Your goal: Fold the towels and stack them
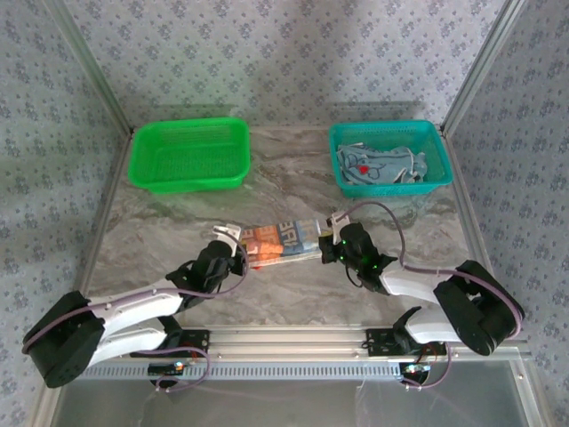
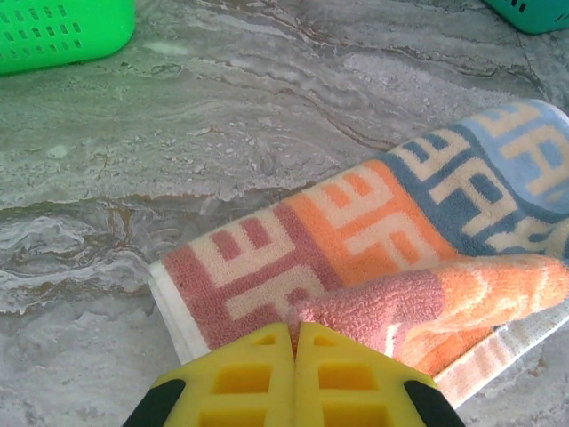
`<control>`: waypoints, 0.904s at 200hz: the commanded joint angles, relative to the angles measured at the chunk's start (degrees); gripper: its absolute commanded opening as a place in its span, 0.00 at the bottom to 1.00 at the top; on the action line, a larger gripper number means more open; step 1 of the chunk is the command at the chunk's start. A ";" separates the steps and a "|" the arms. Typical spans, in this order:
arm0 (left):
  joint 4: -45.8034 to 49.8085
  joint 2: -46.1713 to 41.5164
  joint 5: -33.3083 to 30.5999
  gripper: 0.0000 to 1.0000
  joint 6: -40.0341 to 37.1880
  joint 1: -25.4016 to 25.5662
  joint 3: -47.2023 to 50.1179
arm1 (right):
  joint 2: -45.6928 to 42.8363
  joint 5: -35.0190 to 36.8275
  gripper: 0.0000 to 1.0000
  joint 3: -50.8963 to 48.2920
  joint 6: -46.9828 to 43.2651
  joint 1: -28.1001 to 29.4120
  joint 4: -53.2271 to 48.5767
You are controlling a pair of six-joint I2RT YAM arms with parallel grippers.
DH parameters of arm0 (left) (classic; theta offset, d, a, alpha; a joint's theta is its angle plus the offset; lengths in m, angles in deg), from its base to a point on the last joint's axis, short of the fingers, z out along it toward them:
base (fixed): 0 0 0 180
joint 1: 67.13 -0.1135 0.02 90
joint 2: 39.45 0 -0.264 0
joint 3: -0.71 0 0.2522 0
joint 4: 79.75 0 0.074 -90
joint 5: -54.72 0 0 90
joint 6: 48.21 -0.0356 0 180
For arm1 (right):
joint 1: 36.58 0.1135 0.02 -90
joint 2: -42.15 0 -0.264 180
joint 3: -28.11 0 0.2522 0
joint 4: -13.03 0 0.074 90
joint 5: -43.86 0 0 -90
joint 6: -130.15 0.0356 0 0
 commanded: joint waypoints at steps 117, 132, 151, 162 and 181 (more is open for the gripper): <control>24.64 -15.43 -1.65 0.88 9.64 0.67 -8.31 | -8.08 -0.60 0.44 11.17 4.80 0.51 -25.37; 27.61 -12.55 -1.19 0.80 11.94 -0.22 -11.30 | -5.11 -1.67 0.36 14.78 4.93 0.41 -28.44; 31.05 -7.76 1.97 0.76 15.31 -2.70 -14.44 | -0.87 -3.01 0.34 18.50 6.19 -0.35 -31.25; 33.46 -4.99 4.41 0.73 18.82 -4.94 -16.02 | 1.12 -4.07 0.34 19.86 7.15 -1.02 -32.24; 35.96 -0.39 11.26 0.72 21.64 -9.10 -18.43 | 4.00 -6.08 0.34 21.38 8.04 -1.98 -33.91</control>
